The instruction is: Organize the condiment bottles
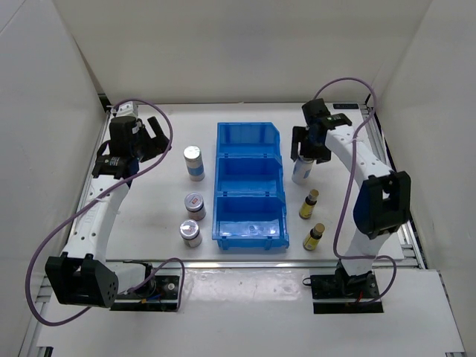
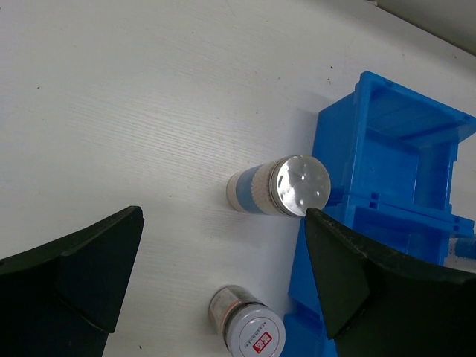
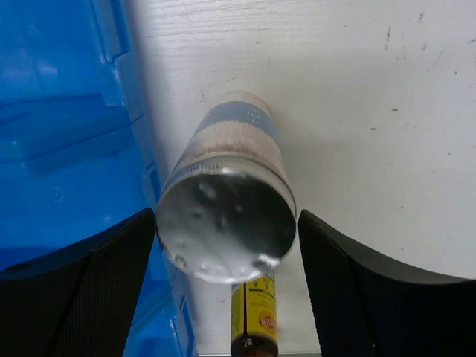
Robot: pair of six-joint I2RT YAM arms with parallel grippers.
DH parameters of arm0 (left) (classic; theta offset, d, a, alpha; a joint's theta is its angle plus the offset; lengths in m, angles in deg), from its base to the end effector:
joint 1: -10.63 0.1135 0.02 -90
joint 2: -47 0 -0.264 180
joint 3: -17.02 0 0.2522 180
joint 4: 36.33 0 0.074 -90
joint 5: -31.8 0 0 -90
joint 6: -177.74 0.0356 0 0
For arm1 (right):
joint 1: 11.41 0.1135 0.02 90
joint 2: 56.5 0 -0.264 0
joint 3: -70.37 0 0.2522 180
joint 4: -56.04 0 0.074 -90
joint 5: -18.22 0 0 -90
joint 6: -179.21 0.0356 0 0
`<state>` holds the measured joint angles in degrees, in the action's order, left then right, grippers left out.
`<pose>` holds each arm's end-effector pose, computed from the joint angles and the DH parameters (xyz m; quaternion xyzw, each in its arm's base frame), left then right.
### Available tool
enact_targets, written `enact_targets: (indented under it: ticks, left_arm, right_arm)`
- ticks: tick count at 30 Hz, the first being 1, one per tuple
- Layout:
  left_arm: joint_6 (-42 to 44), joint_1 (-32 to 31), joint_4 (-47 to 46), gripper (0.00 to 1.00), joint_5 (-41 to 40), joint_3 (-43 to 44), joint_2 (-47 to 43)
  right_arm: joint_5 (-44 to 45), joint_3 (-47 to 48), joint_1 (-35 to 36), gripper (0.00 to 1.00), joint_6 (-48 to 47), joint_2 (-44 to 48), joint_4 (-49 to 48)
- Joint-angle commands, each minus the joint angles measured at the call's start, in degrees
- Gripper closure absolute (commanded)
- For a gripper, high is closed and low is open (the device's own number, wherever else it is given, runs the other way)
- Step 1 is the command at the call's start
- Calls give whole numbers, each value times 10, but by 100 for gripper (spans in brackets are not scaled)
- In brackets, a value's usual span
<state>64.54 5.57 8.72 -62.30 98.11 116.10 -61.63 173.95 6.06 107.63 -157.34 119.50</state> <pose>0.2635 -0.0208 0.3528 -0.1553 0.8648 -0.0858 0.4697 0.3595 0.1066 0.2897 0.0303 0.9635 -0.0039 0.2659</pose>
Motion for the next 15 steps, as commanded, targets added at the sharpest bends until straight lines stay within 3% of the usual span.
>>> enact_targets:
  ticks: [1,5,7,12,15]
  left_arm:
    - [2,-1,-2,0,-10,-1,-20]
    - [2,-1,-2,0,-10,-6,-20]
    - [2,-1,-2,0,-5,-6,-20]
    - [2,-1,-2,0,0,-6,-15]
    - [2,-1,-2,0,1,-6,-15]
  right_arm:
    - [2,30,1,20,-1,-22,9]
    - [21,30,1,40,10,-29,9]
    - [41,49,9,56,18,-20,17]
    - [134,120,45,65,8,21,12]
    - [127,205,60,66,-10,8,12]
